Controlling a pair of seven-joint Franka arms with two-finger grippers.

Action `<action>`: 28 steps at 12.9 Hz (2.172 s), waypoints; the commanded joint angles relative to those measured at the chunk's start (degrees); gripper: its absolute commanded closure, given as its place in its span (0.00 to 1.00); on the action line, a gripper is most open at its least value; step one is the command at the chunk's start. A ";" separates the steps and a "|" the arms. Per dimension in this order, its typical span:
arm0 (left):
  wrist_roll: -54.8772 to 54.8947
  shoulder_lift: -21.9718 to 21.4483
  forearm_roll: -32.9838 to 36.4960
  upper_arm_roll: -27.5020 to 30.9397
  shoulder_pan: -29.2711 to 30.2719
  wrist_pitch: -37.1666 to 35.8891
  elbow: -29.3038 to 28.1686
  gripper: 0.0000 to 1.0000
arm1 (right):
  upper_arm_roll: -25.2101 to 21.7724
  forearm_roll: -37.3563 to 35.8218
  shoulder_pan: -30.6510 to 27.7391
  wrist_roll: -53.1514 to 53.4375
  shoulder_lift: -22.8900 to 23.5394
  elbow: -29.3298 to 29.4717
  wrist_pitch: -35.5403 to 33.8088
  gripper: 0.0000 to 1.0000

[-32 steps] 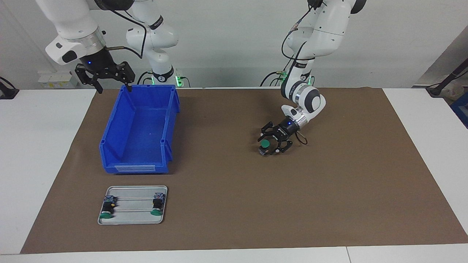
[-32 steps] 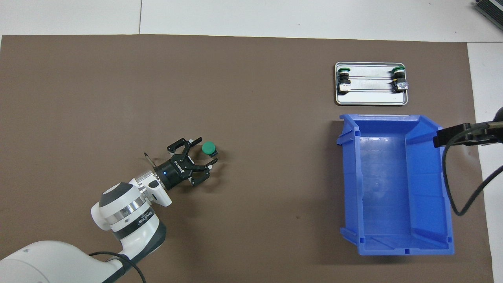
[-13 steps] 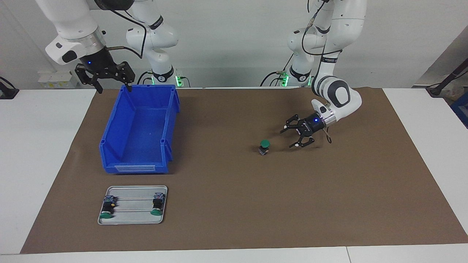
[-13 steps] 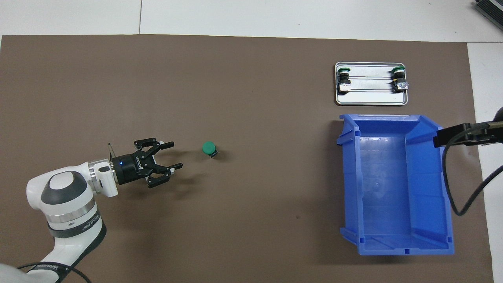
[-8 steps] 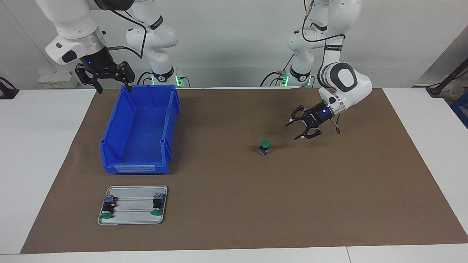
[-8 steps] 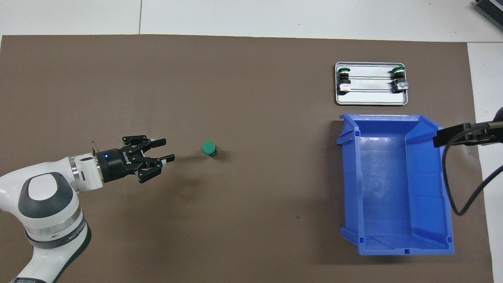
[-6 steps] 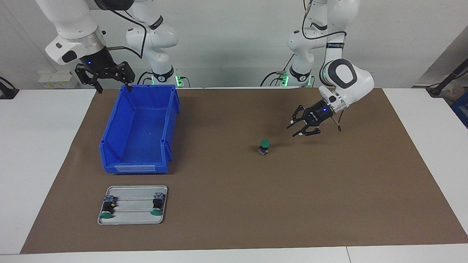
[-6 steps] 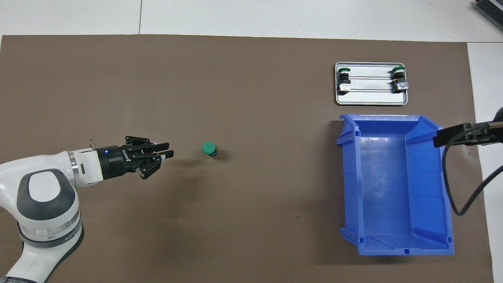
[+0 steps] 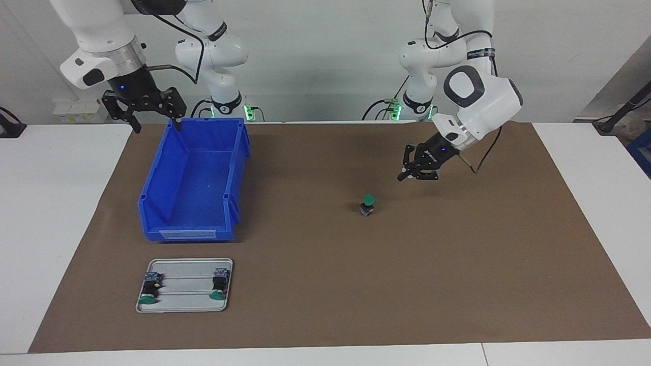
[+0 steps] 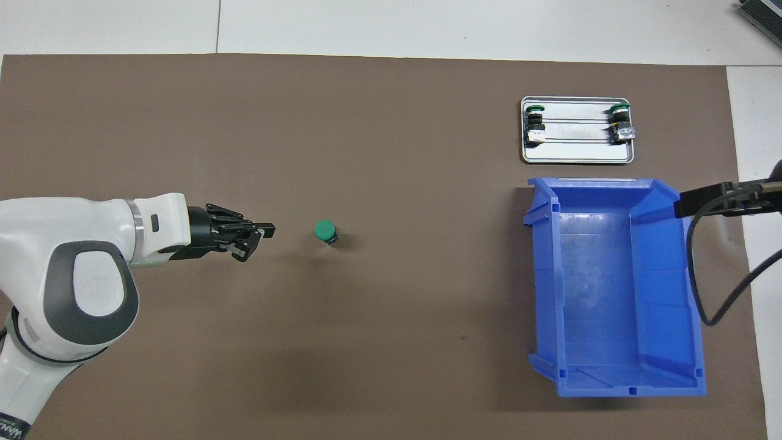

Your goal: Place and press button with both arms

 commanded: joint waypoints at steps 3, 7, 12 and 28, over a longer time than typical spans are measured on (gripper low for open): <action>-28.25 5.39 23.93 0.32 -8.29 1.52 8.67 1.00 | 0.13 -0.05 -0.05 0.57 -0.62 -0.91 -0.05 0.00; -41.77 8.72 35.77 0.32 -12.00 3.45 10.59 1.00 | 0.04 -0.05 -0.14 0.66 -0.62 -0.91 -0.14 0.00; -48.39 13.64 41.25 0.41 -15.95 3.45 12.45 1.00 | 0.04 -0.05 -0.23 0.66 -0.97 -0.91 -0.32 0.00; -53.05 14.80 41.78 1.02 -16.48 0.67 16.04 1.00 | 0.13 -0.14 -0.14 0.66 -0.97 -0.91 -0.32 0.00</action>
